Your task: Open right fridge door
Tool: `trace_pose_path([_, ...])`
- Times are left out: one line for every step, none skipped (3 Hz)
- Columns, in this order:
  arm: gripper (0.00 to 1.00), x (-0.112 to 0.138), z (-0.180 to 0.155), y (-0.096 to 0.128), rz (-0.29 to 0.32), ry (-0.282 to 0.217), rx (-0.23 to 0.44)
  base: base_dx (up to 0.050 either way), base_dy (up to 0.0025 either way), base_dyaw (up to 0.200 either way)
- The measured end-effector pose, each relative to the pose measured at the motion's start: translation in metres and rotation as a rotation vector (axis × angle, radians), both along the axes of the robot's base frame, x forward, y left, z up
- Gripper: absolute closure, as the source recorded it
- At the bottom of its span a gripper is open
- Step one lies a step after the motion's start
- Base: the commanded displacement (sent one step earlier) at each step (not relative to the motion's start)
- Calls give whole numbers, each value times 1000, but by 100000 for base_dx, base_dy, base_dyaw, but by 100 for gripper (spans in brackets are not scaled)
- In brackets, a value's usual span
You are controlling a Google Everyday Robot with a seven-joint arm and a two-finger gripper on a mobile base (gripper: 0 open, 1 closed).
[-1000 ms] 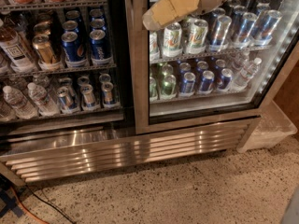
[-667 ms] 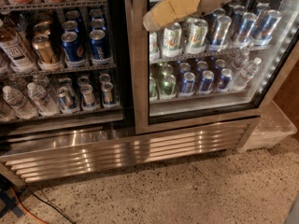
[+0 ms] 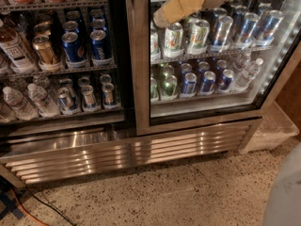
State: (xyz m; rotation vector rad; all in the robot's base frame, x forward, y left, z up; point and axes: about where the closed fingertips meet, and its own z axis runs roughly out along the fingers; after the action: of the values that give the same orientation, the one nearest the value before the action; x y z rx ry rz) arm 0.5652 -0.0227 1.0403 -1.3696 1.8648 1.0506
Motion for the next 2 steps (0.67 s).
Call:
trace_pose_path([0,13,9,6,44,-94,18,0,0,0])
trace_pose_path([0,24,19,21,103,-177,35,0,0,0])
